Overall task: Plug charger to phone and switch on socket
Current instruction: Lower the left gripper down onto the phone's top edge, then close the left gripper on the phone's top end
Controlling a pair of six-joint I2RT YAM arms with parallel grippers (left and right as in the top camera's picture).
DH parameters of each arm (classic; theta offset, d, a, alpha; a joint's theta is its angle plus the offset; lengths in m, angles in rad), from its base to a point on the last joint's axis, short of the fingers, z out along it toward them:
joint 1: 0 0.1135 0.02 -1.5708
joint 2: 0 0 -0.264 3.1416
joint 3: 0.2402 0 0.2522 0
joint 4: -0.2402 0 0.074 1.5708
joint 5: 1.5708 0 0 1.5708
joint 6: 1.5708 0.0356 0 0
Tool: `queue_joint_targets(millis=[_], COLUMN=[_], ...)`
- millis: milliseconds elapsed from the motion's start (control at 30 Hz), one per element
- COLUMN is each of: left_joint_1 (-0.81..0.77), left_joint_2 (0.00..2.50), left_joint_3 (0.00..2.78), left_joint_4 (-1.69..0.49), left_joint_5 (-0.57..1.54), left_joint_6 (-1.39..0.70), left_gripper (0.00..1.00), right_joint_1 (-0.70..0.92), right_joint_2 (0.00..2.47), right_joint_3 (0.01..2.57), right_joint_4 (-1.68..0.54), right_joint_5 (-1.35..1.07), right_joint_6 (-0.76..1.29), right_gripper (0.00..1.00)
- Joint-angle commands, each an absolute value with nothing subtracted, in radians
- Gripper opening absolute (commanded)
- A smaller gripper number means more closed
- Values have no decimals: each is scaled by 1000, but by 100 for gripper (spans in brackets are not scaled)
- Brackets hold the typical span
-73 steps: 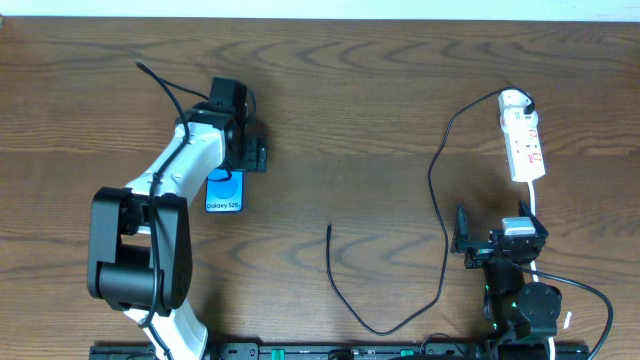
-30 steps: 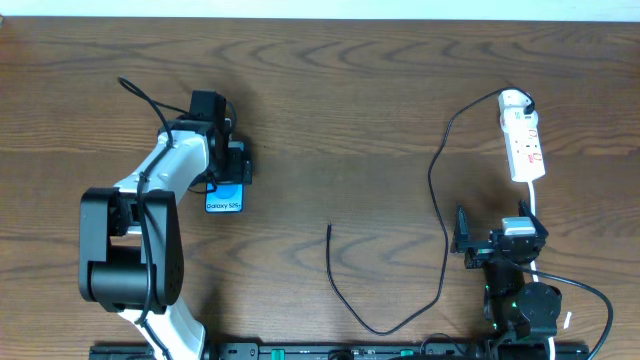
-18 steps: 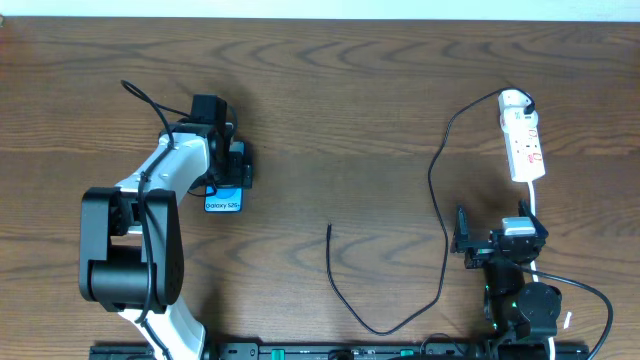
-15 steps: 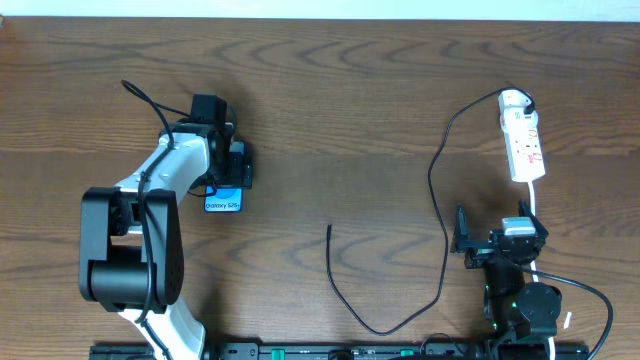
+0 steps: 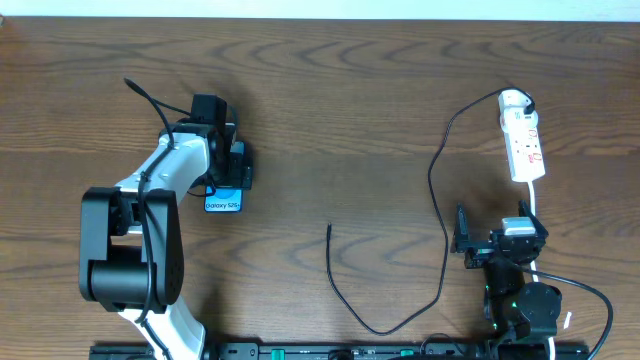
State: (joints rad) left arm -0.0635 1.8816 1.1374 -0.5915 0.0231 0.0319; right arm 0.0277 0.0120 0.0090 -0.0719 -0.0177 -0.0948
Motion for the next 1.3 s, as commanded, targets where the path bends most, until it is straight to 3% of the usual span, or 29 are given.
queue_joint_targets(millis=[0,1267], left_joint_1=[-65,-78], left_joint_2=[1892,1892], left_joint_3=[1122,1116], left_joint_4=[-583,-551], left_joint_5=[15,45], left_joint_6=[51,52], left_gripper=[91,95], right_joint_1=[36,36], right_joint_2=[5,5], right_joint_3=[6,6], right_joint_4=[-75,-75], right_joint_5=[-6,-6], right_joint_6=[-83,-83], right_gripper=[99,99])
